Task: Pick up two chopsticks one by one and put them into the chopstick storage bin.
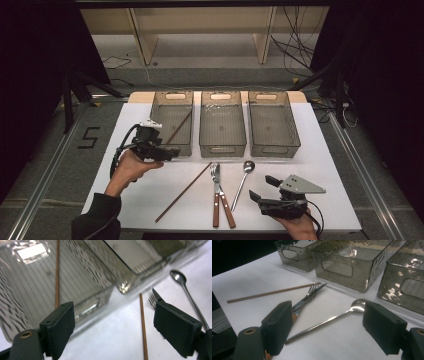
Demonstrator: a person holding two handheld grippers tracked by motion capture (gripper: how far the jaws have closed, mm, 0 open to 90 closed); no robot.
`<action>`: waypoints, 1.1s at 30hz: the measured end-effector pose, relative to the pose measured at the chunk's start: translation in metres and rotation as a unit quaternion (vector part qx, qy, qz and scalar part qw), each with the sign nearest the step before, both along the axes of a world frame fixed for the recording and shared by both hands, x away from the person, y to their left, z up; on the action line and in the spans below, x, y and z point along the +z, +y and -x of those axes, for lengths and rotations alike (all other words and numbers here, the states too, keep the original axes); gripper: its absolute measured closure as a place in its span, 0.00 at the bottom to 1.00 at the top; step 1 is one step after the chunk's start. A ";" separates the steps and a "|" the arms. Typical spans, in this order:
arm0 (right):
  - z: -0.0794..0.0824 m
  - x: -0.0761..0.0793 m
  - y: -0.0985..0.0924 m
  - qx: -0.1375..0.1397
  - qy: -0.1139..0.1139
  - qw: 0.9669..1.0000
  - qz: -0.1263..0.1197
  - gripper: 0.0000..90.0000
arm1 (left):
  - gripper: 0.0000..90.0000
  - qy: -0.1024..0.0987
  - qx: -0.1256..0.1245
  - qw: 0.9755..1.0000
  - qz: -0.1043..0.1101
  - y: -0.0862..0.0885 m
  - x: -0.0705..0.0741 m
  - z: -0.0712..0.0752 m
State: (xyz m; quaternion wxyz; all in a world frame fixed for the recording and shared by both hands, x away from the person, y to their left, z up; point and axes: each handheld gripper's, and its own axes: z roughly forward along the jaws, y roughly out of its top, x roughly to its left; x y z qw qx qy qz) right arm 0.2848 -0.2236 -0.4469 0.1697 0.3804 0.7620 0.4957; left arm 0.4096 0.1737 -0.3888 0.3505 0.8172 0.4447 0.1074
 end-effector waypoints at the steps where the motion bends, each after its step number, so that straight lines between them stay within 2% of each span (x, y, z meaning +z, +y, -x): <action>1: 0.000 0.000 0.000 0.000 0.000 1.000 -0.001 0.27 | 0.19 0.003 -0.003 1.000 -0.008 -0.001 -0.002 0.003; 5: 0.001 0.001 -0.001 0.000 -0.002 1.000 -0.002 0.27 | 0.18 0.024 -0.018 0.999 -0.030 -0.006 -0.012 0.014; 10: 0.001 0.001 -0.001 0.000 -0.004 1.000 -0.005 0.26 | 0.17 0.039 -0.037 0.998 -0.044 -0.015 -0.022 0.028; 15: 0.001 0.001 0.000 0.000 -0.008 1.000 -0.005 0.25 | 0.17 0.053 -0.061 0.995 -0.065 -0.027 -0.032 0.040; 19: 0.002 0.002 -0.001 -0.001 -0.013 1.000 -0.007 0.24 | 0.17 0.064 -0.071 0.991 -0.089 -0.033 -0.037 0.047; 23: 0.002 0.002 -0.002 -0.001 -0.016 1.000 -0.007 0.23 | 0.19 0.078 -0.081 0.988 -0.102 -0.036 -0.042 0.052; 28: 0.002 0.002 -0.001 -0.002 -0.016 1.000 -0.008 0.23 | 0.25 0.103 -0.095 0.982 -0.127 -0.040 -0.049 0.058; 29: 0.002 0.002 -0.001 -0.002 -0.016 1.000 -0.007 0.23 | 0.26 0.106 -0.095 0.981 -0.129 -0.041 -0.050 0.059; 33: 0.002 0.002 -0.001 -0.001 -0.015 1.000 -0.007 0.23 | 0.36 0.120 -0.099 0.977 -0.147 -0.043 -0.054 0.059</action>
